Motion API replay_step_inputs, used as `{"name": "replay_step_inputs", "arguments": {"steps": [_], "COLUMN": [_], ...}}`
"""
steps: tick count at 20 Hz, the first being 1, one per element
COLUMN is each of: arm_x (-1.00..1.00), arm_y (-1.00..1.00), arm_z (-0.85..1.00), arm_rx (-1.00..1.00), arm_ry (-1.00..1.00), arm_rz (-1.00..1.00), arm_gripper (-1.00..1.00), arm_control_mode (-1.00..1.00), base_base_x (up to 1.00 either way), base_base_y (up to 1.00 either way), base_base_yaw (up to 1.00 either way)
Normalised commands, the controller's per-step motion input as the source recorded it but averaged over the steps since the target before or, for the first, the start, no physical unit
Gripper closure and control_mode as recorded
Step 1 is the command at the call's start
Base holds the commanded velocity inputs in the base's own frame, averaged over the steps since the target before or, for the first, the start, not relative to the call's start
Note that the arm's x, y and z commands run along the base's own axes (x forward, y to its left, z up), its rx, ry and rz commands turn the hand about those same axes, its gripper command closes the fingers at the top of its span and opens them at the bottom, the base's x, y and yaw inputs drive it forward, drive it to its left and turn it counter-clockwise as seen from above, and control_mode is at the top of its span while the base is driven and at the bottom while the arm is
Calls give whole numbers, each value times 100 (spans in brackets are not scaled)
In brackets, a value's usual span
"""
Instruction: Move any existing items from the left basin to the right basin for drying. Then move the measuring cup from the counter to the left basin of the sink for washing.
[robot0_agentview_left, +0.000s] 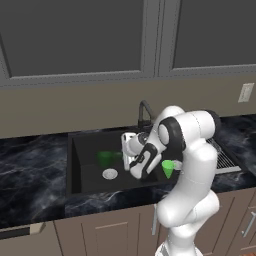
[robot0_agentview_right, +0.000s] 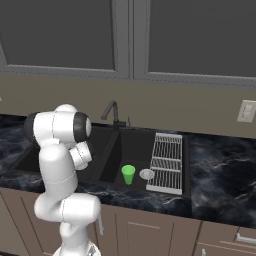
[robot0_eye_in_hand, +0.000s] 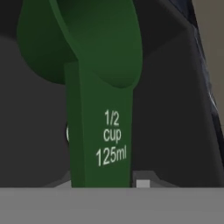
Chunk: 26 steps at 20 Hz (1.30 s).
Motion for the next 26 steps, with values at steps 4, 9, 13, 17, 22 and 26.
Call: {"name": "replay_step_inputs", "arguments": {"steps": [4, 9, 13, 17, 22, 26], "arm_x": [7, 1, 0, 0, -3, -9], "arm_y": [29, 27, 24, 20, 16, 16], "arm_z": [-33, -44, -52, -50, -53, -62], "arm_rx": [-6, -4, -3, -1, -1, -2], "arm_ry": [1, 0, 0, 0, -5, -12], "arm_rz": [-1, -1, -1, -1, -2, -3], "arm_gripper": [100, 100, 100, 100, 100, 100], "arm_control_mode": [-100, -100, -100, -100, -100, -100], "base_base_x": [0, 0, 0, 0, 0, 0], "base_base_y": [0, 0, 0, 0, 0, 0], "base_base_yaw": [0, 0, 0, 0, 0, 0]}}
